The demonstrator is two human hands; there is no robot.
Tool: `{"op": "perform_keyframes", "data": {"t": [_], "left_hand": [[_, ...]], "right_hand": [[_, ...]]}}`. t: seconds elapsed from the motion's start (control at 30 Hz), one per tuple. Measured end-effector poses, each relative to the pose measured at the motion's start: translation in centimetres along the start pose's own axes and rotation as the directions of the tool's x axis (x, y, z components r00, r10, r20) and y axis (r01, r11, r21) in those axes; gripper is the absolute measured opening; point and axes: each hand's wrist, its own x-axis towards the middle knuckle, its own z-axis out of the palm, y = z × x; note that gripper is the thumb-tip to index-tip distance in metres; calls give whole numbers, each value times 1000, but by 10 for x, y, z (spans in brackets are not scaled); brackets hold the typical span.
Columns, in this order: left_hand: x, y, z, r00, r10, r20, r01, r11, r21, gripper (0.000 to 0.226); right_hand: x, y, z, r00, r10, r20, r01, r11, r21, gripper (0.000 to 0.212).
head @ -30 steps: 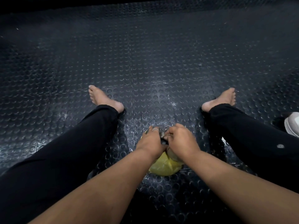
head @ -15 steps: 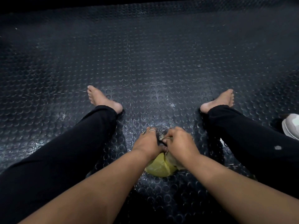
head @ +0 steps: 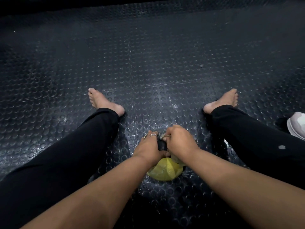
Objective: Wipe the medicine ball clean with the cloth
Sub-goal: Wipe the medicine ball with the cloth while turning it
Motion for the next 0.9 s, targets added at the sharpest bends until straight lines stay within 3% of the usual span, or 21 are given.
{"op": "perform_keyframes", "data": {"t": [0.13,0.23,0.33,0.5,0.73,0.8,0.9], "left_hand": [[-1,3,0,1000,2,-6,-2,1000,30,94],[1,3,-1,1000,-3,-3,3,1000,8,84],[2,0,0,1000,-13,3,12,1000,9,89],[-1,3,2,1000,6,-19,-5,999,36,88],[-4,0,-4,1000,-3,2,3,1000,-26,69],[-3,3,-3,1000,2,0,-2,1000,-25,74],[-4,7,-4,1000,-15,15,15,1000,-14,88]], "right_hand": [[22,2,-5,998,69,1,-69,997,29,11],[18,0,-4,999,10,30,-10,1000,-4,12],[7,-1,-3,997,-51,56,51,999,-4,11],[21,4,-10,998,55,34,-56,998,27,10],[-5,-4,2,993,-109,40,108,994,5,9],[-2,2,0,998,-61,6,61,998,34,11],[12,25,-11,991,133,8,-133,991,25,14]]}}
